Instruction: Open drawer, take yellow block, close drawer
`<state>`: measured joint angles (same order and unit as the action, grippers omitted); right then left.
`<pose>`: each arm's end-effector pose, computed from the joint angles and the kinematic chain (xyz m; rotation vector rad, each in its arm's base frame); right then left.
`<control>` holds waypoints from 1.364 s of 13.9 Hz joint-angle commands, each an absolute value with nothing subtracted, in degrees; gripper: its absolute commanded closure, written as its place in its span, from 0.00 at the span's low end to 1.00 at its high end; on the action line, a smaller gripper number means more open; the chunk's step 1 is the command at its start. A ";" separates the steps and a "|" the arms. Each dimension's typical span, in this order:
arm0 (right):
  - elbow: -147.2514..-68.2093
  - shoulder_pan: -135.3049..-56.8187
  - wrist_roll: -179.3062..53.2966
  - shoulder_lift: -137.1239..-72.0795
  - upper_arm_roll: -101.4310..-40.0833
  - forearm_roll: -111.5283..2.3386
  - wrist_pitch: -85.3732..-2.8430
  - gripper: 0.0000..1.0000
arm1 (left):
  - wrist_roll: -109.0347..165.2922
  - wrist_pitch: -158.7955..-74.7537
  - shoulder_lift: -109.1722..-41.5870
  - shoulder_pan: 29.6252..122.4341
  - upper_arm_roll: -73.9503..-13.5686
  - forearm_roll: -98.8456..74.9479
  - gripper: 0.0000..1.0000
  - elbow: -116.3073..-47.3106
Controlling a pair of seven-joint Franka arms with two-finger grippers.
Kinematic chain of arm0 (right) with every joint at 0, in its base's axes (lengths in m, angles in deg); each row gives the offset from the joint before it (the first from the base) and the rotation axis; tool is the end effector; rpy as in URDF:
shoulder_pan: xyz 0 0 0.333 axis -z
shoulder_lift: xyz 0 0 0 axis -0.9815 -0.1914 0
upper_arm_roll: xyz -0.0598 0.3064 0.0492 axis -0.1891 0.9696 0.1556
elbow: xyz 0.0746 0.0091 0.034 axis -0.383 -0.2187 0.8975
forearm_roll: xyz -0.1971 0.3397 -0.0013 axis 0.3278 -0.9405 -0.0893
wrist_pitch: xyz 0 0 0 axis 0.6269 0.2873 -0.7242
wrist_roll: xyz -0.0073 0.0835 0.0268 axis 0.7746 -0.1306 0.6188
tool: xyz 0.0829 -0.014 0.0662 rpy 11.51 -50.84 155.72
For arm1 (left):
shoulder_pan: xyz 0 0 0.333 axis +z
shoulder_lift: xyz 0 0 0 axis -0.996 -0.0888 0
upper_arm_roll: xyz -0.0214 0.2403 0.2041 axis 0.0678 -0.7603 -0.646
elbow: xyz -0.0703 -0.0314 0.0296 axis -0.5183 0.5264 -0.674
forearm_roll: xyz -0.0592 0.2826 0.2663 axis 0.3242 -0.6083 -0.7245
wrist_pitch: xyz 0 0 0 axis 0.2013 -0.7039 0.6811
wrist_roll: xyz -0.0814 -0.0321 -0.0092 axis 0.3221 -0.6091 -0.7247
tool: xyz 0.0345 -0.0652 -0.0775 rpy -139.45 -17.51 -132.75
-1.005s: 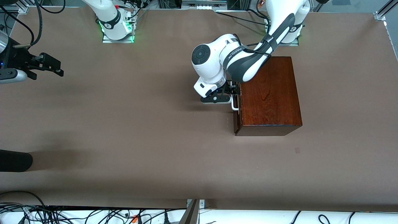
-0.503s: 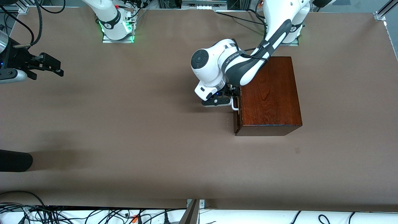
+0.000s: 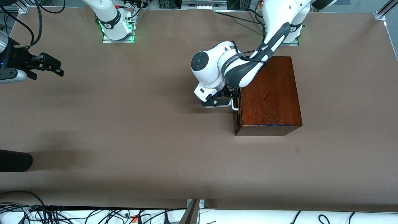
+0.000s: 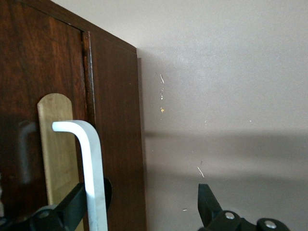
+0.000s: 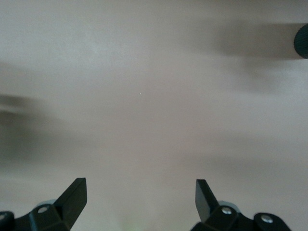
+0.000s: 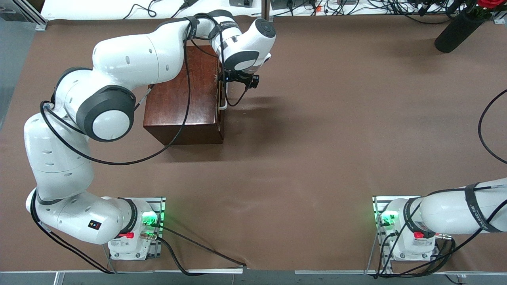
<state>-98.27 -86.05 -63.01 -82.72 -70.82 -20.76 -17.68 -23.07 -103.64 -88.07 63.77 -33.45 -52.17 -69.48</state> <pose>0.5607 0.0220 0.6126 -3.0836 -0.1780 0.0524 0.5032 -0.4491 0.2824 -2.8004 0.0323 0.0148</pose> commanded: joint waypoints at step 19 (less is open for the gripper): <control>-97.74 -85.91 -62.72 -82.54 -70.76 -20.56 -17.17 0.00 | -30.10 -108.59 -89.92 59.51 -33.17 -52.67 0.00 -68.23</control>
